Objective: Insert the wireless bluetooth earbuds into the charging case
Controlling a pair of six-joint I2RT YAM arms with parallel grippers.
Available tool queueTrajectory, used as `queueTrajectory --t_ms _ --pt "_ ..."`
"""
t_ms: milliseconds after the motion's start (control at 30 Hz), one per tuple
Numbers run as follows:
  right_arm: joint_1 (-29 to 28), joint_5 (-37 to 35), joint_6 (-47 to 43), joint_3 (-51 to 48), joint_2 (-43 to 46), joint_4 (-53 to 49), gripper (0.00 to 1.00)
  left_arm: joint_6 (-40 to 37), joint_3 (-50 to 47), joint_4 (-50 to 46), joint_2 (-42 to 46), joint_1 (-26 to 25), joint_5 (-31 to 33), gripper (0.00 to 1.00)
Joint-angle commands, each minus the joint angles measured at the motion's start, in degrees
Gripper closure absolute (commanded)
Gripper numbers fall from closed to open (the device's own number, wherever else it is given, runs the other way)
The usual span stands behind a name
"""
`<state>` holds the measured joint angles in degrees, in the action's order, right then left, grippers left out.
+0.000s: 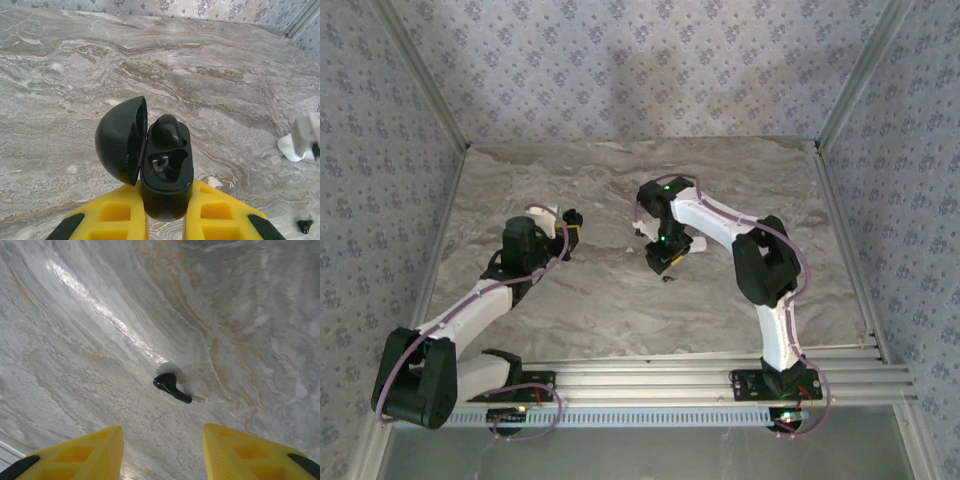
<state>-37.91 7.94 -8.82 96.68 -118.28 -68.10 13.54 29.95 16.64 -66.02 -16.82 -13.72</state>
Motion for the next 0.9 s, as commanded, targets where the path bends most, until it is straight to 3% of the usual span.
queueTrajectory --t_ms 0,867 --pt "-0.7 -1.7 -5.8 1.8 -1.7 -1.7 0.52 -0.4 1.6 0.7 0.4 0.3 -0.3 0.85" --pt "-1.7 -3.1 -5.6 -1.9 -5.9 3.1 0.57 -0.3 2.0 0.0 0.3 0.3 -0.3 0.85"
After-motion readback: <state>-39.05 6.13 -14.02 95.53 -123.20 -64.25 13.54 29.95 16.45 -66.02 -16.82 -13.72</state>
